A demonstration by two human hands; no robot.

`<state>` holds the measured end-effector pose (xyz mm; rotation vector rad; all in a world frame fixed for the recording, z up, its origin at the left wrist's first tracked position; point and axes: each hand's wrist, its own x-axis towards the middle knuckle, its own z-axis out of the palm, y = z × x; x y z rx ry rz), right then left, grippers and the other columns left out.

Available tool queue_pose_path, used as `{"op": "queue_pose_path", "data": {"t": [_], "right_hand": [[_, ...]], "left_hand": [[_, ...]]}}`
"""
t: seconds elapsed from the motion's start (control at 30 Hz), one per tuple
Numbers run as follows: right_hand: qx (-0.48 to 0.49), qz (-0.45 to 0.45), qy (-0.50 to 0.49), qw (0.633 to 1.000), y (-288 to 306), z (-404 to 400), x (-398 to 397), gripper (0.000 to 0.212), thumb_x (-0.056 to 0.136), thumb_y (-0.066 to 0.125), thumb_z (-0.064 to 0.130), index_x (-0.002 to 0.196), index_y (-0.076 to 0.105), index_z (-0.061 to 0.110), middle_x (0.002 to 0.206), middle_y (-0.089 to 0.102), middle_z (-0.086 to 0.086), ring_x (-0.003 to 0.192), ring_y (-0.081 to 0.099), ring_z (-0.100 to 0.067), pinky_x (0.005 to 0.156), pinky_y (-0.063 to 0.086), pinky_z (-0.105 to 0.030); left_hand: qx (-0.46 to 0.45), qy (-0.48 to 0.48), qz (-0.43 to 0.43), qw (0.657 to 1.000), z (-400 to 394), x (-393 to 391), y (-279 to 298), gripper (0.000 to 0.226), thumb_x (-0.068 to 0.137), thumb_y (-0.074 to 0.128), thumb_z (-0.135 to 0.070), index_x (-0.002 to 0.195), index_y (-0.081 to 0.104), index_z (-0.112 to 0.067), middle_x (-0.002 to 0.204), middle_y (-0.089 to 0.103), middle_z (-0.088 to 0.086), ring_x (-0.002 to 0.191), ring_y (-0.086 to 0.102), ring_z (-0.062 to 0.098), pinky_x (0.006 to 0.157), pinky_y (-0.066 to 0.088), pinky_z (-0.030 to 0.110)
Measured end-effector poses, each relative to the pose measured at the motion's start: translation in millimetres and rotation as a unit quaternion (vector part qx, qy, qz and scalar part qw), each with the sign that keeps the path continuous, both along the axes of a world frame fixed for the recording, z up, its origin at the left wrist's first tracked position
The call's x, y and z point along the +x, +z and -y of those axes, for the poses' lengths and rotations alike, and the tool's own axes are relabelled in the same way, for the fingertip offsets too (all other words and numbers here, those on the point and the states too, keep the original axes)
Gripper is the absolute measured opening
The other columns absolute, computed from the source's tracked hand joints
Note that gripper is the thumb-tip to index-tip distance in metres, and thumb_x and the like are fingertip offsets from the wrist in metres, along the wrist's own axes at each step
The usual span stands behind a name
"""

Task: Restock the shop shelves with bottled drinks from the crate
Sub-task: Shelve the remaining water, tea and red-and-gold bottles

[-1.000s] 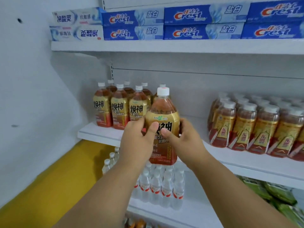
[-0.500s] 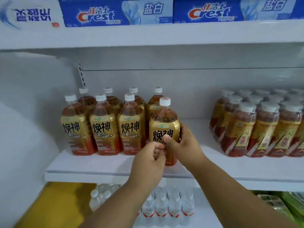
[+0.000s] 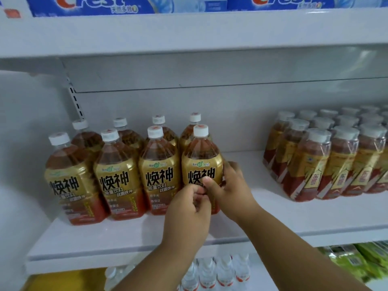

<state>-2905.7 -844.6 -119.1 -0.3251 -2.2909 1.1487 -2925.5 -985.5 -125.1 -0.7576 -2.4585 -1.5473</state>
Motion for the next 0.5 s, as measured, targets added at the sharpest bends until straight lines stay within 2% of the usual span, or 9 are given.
{"op": "queue_pose_path", "data": {"t": [0.1,0.17,0.37,0.43,0.5], "right_hand": [[-0.004,-0.009,0.006,1.000,0.9,1.7,-5.4,0.052,0.090,0.064,0.044,0.137,0.050,0.030,0.118,0.045,0.011,0.103,0.041,0.021,0.078,0.036,-0.001],[-0.005,-0.010,-0.001,1.000,0.3,2.8,-7.1,0.052,0.091,0.063,0.044,0.138,0.049,0.030,0.118,0.045,0.011,0.103,0.041,0.020,0.079,0.036,-0.002],[-0.003,-0.024,-0.022,0.999,-0.7,9.1,-6.8,0.051,0.092,0.064,0.042,0.138,0.049,0.027,0.117,0.045,0.010,0.104,0.048,0.005,0.090,0.043,-0.018],[-0.003,-0.025,-0.025,0.999,0.6,10.5,-7.8,0.052,0.092,0.064,0.040,0.140,0.049,0.026,0.118,0.045,0.008,0.104,0.047,0.004,0.094,0.043,-0.022],[0.002,-0.021,-0.026,0.999,0.0,11.8,-7.0,0.052,0.093,0.063,0.040,0.140,0.048,0.024,0.119,0.045,0.007,0.103,0.045,0.007,0.093,0.042,-0.020]], "left_hand": [[0.008,-0.014,0.001,1.000,0.4,-3.5,2.0,0.020,0.093,0.063,-0.022,0.084,0.058,-0.039,0.092,0.065,-0.029,0.084,0.063,-0.009,0.065,0.048,0.008],[0.010,-0.023,0.002,1.000,0.2,-5.3,3.5,0.020,0.093,0.063,-0.021,0.084,0.059,-0.039,0.095,0.063,-0.034,0.084,0.063,-0.010,0.065,0.049,0.008],[0.019,-0.032,-0.006,0.999,0.5,-9.3,3.3,0.020,0.092,0.064,-0.021,0.084,0.059,-0.038,0.092,0.064,-0.034,0.082,0.064,-0.008,0.067,0.053,0.015],[0.022,-0.033,-0.002,0.999,0.9,-10.3,4.3,0.021,0.093,0.064,-0.020,0.083,0.059,-0.037,0.091,0.064,-0.033,0.082,0.063,-0.010,0.064,0.051,0.011],[0.024,-0.033,0.001,0.999,1.9,-10.0,3.2,0.023,0.093,0.065,-0.019,0.082,0.058,-0.039,0.084,0.067,-0.025,0.082,0.062,-0.012,0.065,0.049,0.006]]}}
